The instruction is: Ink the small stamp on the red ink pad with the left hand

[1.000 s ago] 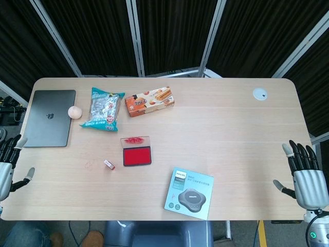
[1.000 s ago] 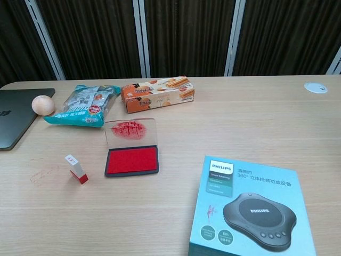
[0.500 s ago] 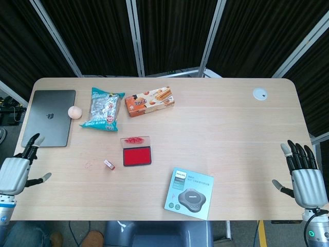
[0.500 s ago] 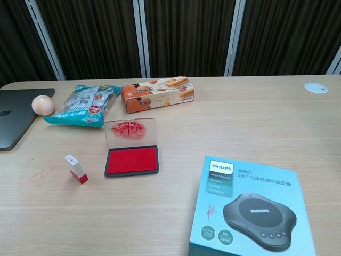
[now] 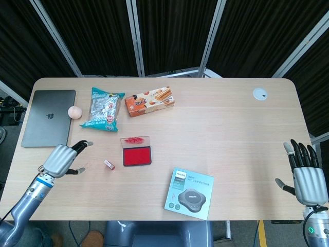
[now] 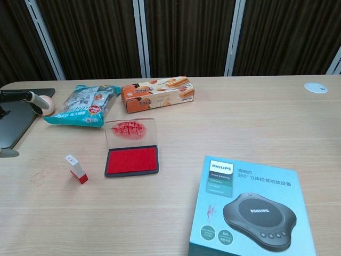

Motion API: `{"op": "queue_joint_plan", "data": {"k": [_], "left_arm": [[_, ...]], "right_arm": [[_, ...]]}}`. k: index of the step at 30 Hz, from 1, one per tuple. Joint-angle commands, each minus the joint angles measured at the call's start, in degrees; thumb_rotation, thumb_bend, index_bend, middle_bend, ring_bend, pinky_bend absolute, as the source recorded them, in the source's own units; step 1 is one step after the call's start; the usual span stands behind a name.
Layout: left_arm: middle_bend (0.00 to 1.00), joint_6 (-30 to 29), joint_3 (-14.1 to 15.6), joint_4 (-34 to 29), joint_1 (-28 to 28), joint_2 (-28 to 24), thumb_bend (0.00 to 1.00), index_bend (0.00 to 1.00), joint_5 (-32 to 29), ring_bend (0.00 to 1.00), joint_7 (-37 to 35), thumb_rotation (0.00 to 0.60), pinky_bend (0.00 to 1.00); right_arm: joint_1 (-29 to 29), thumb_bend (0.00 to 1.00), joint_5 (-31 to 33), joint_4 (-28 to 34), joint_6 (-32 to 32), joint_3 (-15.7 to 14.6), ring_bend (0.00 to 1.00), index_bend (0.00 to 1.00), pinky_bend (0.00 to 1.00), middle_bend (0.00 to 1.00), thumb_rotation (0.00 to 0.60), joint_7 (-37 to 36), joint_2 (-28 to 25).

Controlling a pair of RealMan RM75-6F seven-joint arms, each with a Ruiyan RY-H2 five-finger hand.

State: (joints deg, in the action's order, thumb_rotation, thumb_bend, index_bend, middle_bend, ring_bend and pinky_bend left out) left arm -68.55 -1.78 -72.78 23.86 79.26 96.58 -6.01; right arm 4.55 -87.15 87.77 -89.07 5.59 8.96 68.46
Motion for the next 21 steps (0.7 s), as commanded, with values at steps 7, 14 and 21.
{"op": "queue_joint_plan", "data": {"k": [7, 14, 21], "left_arm": [[0.37, 3.63, 1.88, 6.7, 5.23, 5.69, 0.11, 0.36, 2.96, 0.89, -3.15, 0.6, 0.92], [0.39, 4.05, 3.8, 14.79, 8.57, 10.97, 0.16, 0.39, 5.74, 0.89, -3.51, 0.6, 0.92], [0.42, 2.93, 5.59, 19.34, 9.99, 13.78, 0.2, 0.41, 6.83, 0.88, -5.74, 0.6, 0.92]], "right_arm": [[-0.33, 0.0, 2.01, -1.18, 0.47, 0.56, 0.0, 0.0, 0.0, 0.0, 0.6, 0.01, 0.19], [-0.52, 0.0, 3.61, -2.07, 1.07, 0.89, 0.0, 0.0, 0.0, 0.0, 0.6, 0.07, 0.39], [-0.33, 0.0, 4.9, -2.8, 2.04, 1.23, 0.0, 0.0, 0.0, 0.0, 0.6, -0.09, 0.65]]}}
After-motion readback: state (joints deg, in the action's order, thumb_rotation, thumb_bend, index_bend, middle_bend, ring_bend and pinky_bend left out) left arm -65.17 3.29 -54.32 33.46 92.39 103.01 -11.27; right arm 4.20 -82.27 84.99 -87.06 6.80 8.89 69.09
